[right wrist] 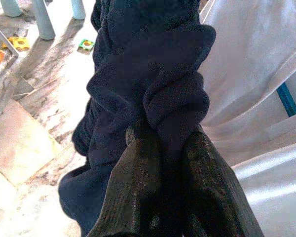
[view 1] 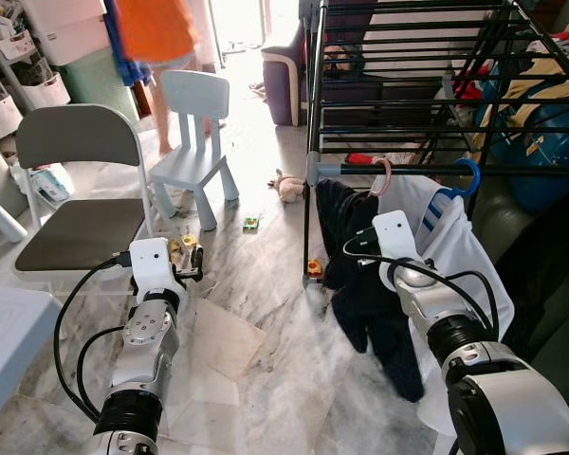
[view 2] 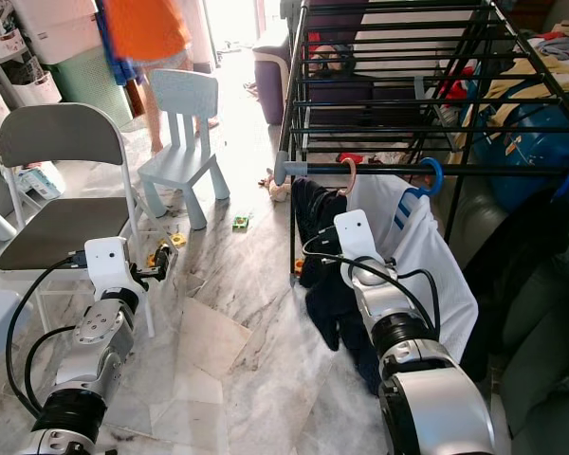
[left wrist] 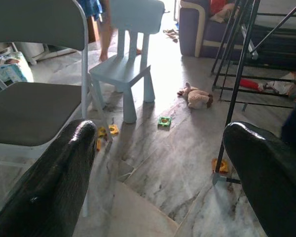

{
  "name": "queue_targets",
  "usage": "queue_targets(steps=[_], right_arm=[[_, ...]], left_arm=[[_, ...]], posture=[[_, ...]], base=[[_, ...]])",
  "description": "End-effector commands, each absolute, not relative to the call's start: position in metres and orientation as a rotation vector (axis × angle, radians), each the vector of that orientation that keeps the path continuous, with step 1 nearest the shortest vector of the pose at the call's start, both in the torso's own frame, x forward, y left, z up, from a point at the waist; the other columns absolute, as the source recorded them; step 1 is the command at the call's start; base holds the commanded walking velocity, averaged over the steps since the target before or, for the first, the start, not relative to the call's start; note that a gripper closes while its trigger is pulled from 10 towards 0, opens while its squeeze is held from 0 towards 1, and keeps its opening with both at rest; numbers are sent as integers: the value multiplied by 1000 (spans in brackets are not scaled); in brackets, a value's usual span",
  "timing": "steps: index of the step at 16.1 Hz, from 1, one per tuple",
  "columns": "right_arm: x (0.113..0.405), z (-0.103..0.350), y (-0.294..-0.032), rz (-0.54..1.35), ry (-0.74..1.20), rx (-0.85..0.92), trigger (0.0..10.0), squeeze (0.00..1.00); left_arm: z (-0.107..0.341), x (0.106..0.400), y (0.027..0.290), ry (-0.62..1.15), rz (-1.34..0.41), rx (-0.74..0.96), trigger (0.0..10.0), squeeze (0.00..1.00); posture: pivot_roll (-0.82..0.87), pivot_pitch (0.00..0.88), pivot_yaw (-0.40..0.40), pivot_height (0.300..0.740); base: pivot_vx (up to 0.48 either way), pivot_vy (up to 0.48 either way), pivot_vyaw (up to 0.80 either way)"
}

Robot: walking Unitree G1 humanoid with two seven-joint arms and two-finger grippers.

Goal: Hang hanger

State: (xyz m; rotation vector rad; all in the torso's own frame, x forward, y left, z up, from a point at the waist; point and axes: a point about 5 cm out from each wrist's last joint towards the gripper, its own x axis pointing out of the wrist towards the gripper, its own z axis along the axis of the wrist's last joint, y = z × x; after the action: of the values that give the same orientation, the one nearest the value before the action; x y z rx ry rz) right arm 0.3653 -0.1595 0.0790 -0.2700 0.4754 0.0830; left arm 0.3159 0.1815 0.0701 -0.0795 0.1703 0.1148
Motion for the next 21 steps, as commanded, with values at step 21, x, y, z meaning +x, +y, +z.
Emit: queue_targets(steps=[21], right_arm=[[299, 94, -181, 19, 63, -327, 10000, 1000]], left_arm=[[61, 255, 209, 166, 141, 46, 10000, 0]], posture=[[-107, 0, 90, 740]], base=[[0, 0, 0]])
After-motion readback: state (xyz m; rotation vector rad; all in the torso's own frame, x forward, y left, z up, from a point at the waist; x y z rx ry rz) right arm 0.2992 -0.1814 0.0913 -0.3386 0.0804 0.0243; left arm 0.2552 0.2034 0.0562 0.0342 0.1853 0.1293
